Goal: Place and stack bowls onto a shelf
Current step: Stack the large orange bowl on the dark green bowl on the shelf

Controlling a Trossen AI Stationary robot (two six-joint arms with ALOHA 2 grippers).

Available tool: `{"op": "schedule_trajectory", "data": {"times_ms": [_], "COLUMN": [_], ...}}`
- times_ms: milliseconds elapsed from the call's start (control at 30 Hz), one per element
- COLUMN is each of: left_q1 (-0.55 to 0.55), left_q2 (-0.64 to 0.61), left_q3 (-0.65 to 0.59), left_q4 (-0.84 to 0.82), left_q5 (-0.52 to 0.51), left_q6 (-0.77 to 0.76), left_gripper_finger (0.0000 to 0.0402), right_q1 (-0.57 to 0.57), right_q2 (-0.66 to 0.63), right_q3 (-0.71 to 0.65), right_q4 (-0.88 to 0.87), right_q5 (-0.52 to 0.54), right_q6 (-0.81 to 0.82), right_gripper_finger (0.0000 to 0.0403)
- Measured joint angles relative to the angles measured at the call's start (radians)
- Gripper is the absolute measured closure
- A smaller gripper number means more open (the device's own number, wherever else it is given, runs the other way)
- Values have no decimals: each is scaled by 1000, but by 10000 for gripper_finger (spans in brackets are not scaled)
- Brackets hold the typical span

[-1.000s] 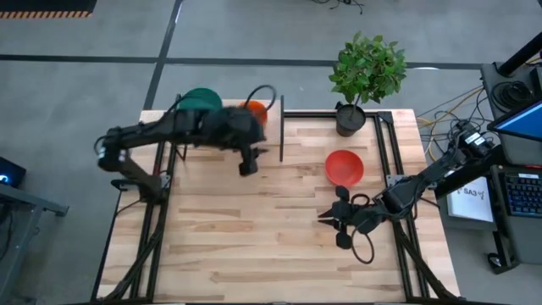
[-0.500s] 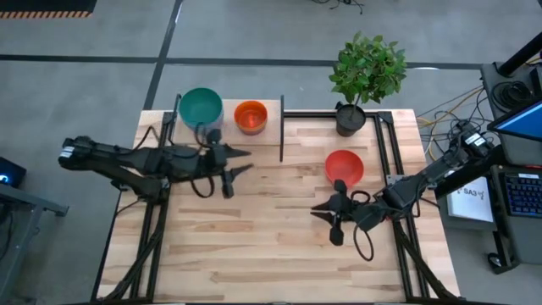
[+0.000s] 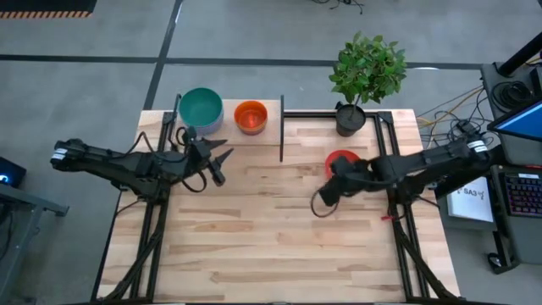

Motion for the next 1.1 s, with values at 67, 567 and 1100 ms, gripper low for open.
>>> {"op": "schedule_trajectory", "data": {"times_ms": [67,567,1100], "left_q1": [0,-11,-123], "left_q2": [-11,-44,-176], "left_q3": [-4,2,-54], "left_q4": [5,-1,3], "left_q5": [0,3,-169], "left_q6": [1,0,-36], "left_gripper_finger": [268,268,278], "right_q1": [-40,-231,-248], "right_q2": [26,288,416], "right_q3": [8,18,18], "right_q4": [-40,-39,-30], "right_q5": [-50,-127,-142], "right_q6": [-2,-142,-187], "right_gripper_finger": [263,270,390]}}
